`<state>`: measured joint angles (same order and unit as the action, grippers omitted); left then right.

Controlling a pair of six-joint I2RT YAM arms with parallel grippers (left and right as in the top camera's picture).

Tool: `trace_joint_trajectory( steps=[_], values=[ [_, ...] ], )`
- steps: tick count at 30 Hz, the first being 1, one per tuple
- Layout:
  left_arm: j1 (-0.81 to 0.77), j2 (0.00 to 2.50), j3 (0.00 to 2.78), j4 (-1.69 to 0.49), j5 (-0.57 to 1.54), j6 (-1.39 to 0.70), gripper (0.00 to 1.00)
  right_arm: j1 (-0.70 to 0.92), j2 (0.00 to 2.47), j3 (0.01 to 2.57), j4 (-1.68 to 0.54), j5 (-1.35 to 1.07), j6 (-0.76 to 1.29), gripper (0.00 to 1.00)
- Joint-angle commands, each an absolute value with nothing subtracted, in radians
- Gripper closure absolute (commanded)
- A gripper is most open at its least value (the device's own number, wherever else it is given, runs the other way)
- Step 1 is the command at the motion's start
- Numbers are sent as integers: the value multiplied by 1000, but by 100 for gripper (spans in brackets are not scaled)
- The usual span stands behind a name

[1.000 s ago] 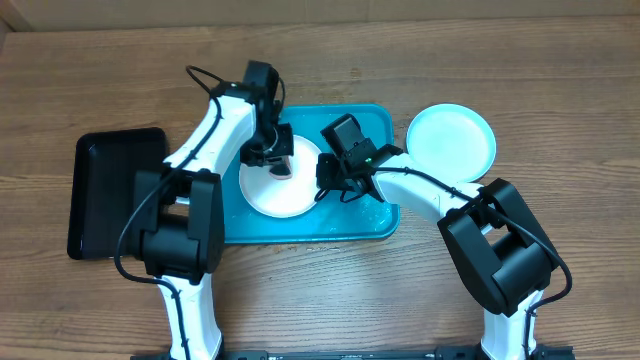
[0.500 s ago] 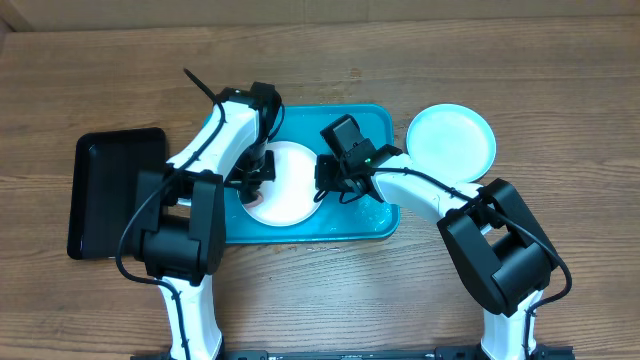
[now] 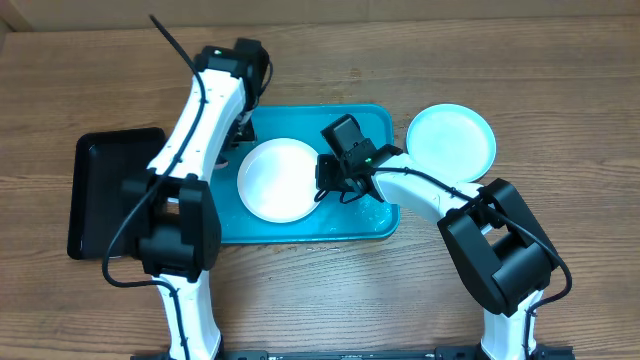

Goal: Clean dirty plates on tray and stack at the side
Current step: 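Return the sponge with the left gripper to the black tray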

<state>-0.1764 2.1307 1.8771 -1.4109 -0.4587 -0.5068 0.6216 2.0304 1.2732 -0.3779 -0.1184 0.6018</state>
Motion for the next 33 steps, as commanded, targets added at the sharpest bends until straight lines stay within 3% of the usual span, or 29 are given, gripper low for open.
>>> trace_joint_trajectory(
  steps=[1, 16, 28, 33],
  values=[
    [-86, 2111, 1900, -1421, -492, -539, 96, 614, 2039, 1270, -380, -91, 598, 94],
    [381, 2112, 1859, -1394, -197, -467, 96, 614, 2039, 1270, -368, -106, 598, 91],
    [450, 2112, 1700, -1239, -55, -342, 96, 614, 2039, 1270, -365, -106, 598, 91],
    [451, 2112, 1699, -1236, -55, -336, 79, 614, 2039, 1270, -373, -106, 598, 91]
  ],
)
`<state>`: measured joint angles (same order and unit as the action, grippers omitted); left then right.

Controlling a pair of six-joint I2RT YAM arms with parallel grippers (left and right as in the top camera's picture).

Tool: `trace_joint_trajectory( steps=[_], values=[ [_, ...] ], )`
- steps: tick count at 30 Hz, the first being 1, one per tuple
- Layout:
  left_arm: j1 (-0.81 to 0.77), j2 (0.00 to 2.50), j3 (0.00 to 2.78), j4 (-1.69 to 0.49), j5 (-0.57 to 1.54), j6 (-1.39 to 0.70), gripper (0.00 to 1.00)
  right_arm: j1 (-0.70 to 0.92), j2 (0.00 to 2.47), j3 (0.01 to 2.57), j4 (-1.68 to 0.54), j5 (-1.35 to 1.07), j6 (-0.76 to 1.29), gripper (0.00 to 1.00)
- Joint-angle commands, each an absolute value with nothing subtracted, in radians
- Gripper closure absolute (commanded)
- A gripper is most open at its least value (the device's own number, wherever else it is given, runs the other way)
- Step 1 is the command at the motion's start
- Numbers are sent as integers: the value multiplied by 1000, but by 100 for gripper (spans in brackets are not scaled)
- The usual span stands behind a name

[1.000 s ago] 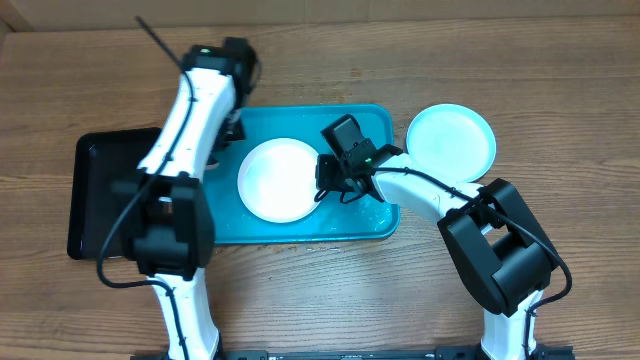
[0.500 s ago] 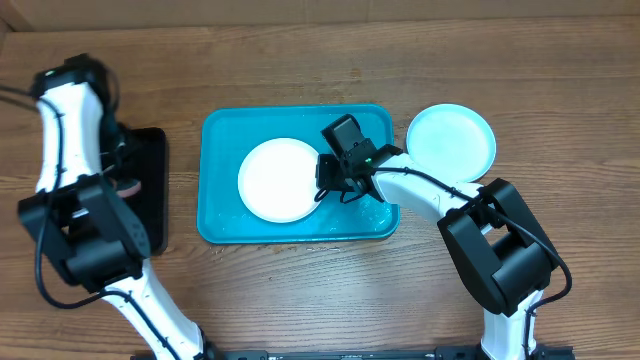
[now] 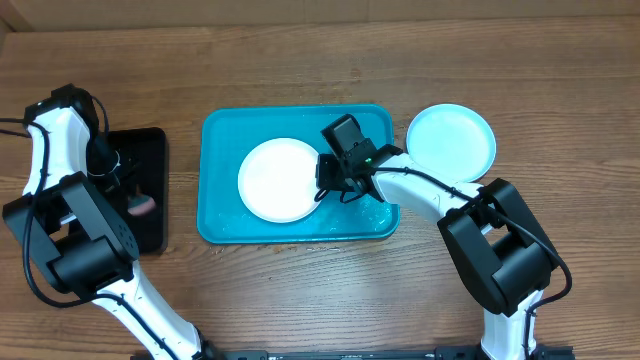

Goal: Clean dirty plates on tray and stack at the side
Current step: 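Return the sponge with the left gripper to the black tray, then lift the pink-rimmed plate with the right gripper and stack it on the plates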

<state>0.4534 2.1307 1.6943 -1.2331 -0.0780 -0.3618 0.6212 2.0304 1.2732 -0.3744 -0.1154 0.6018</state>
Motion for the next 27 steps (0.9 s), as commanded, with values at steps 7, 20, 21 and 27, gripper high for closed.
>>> trace_joint_trajectory(
  steps=[7, 20, 21, 27],
  values=[
    [452, 2111, 1943, -1432, -50, -313, 78, 614, 2039, 1271, -366, -106, 598, 92],
    [425, 2087, 2208, -1618, 208, -251, 0, 623, 1953, 1359, -488, -147, 455, 96],
    [424, 2087, 2207, -1617, 207, -250, 0, 626, 1936, 1373, -519, -121, 438, 96],
    [425, 2087, 2207, -1615, 206, -250, 0, 667, 1872, 1564, -827, 292, 256, 96]
  ],
)
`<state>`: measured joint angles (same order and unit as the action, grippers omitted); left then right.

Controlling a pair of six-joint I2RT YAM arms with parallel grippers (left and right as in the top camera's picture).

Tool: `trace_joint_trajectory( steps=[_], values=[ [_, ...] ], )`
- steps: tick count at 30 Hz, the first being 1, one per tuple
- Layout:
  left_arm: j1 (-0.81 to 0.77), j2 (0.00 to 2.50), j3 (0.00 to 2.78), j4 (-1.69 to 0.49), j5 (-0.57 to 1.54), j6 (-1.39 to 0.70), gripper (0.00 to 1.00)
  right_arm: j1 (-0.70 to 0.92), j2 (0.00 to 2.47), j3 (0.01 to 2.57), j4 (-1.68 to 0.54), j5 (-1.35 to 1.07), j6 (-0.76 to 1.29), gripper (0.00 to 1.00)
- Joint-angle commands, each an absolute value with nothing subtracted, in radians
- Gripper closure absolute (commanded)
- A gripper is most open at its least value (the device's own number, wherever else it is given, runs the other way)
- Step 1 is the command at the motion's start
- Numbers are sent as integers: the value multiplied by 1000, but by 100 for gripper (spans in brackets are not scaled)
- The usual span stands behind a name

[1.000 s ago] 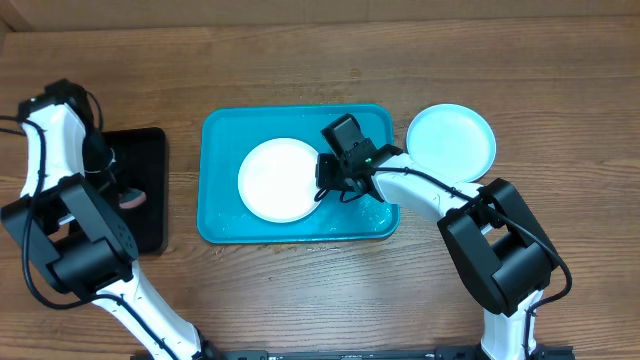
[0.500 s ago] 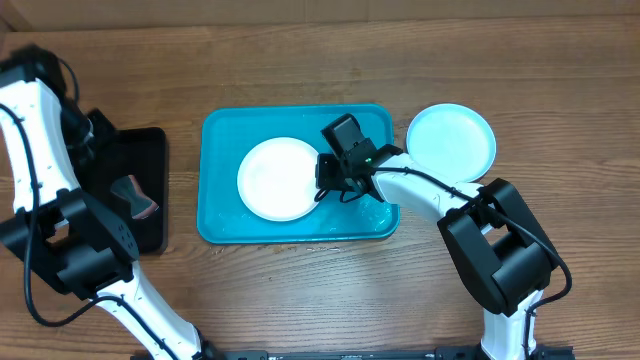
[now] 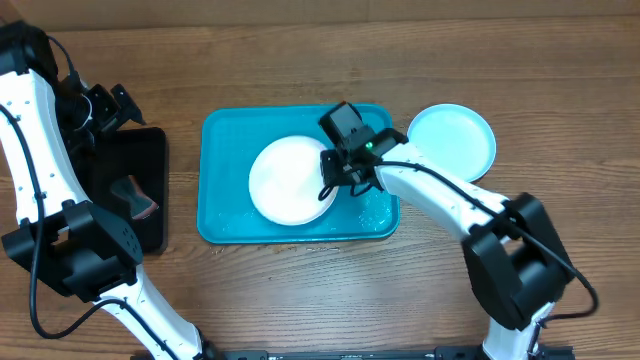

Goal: Clean dirty plates on tray and stack at the side
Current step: 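Lift the pink-rimmed plate with the right gripper and stack it on the plates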

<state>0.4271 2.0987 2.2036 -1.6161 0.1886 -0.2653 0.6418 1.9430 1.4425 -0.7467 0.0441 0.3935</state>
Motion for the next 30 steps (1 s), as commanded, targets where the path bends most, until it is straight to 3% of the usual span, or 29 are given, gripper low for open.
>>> trace_joint_trajectory(
  steps=[1, 13, 30],
  values=[
    [425, 2087, 2207, -1615, 206, -250, 0, 671, 1872, 1591, -869, 338, 239, 96],
    [425, 2087, 2207, -1615, 207, -250, 0, 691, 1872, 1835, -1215, 766, 69, 96],
    [425, 2088, 2207, -1615, 207, -250, 0, 823, 1872, 1861, -1280, 1272, -88, 96]
  ],
)
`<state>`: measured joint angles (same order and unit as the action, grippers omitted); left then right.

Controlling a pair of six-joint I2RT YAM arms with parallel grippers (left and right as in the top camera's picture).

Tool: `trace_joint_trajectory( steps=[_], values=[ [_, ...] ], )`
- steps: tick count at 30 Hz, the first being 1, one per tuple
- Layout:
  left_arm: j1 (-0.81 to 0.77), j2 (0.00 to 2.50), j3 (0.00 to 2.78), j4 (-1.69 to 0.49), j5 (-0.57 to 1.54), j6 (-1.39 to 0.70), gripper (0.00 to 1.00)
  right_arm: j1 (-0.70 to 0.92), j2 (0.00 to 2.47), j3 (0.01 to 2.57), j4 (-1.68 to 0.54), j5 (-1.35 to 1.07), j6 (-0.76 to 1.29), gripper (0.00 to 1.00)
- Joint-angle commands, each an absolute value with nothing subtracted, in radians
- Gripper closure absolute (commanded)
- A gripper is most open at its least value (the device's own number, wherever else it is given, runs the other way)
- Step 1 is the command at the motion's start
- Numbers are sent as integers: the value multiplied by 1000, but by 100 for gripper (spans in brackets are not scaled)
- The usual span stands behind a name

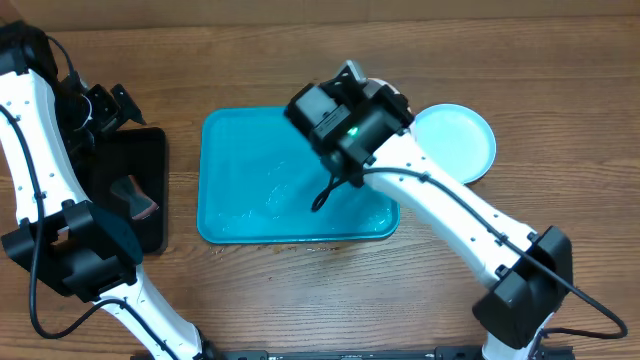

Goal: Clean dirty plates on tray and stack at the side
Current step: 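Lift the pink-rimmed plate with the right gripper and stack it on the plates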

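Observation:
The teal tray [230, 150] lies in the middle of the table with only wet streaks on it. My right arm is raised high over the tray's right half, and its wrist hides the right gripper [372, 100]. A white sliver of the white plate [393, 97] sticks out past the wrist towards the light blue plate [462, 140], which lies on the wood to the right of the tray. My left gripper [110, 102] stands open at the far left, above the back edge of the black tray [150, 150]. A pink sponge [135, 195] lies in that black tray.
A thin black cable [325, 195] hangs from my right arm over the teal tray. The left arm's base [75, 255] stands at the front left, beside the black tray. Bare wood runs along the back and front of the table.
My right arm has risen and the white plate is gone from the teal tray; only a white edge shows by the wrist near the blue plate. The left arm has not moved.
First my left gripper was over the teal tray by the white plate while the right gripper sat at the plate's right edge. Then the left arm was at the black tray with the sponge, then open behind it. The plate shifted right, and now is off the tray.

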<state>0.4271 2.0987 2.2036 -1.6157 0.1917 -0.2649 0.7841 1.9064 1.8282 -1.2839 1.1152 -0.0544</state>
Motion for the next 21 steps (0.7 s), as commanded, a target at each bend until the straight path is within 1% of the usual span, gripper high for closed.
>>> trace_joint_trajectory(
  steps=[1, 4, 7, 10, 12, 14, 15, 17, 19, 21],
  values=[
    [425, 2087, 2206, -1615, 206, -250, 0, 835, 1872, 1861, -1280, 1302, -88, 96],
    [425, 2088, 2207, -1615, 207, -250, 0, 868, 1872, 1861, -1281, 1356, -88, 96],
    [425, 2087, 2207, -1615, 207, -250, 0, 894, 1872, 1861, -1280, 1359, -86, 96],
    [425, 2087, 2207, -1615, 207, -250, 0, 907, 1872, 1861, -1262, 1294, -73, 96],
    [425, 2087, 2207, -1615, 206, -250, 0, 908, 1872, 1860, -1230, 1150, -48, 96],
    [425, 2087, 2207, -1615, 206, -250, 0, 887, 1873, 1853, -1198, 913, -11, 96],
    [425, 2087, 2207, -1615, 207, -250, 0, 860, 1874, 1840, -1163, 759, -4, 96],
    [425, 2087, 2207, -1615, 207, -250, 0, 803, 1876, 1805, -1106, 566, -4, 96],
    [425, 2087, 2207, -1615, 206, -250, 0, 726, 1876, 1781, -1095, 451, -3, 96],
    [425, 2087, 2207, -1615, 207, -250, 0, 654, 1876, 1780, -1114, 388, 25, 96]
  ],
)
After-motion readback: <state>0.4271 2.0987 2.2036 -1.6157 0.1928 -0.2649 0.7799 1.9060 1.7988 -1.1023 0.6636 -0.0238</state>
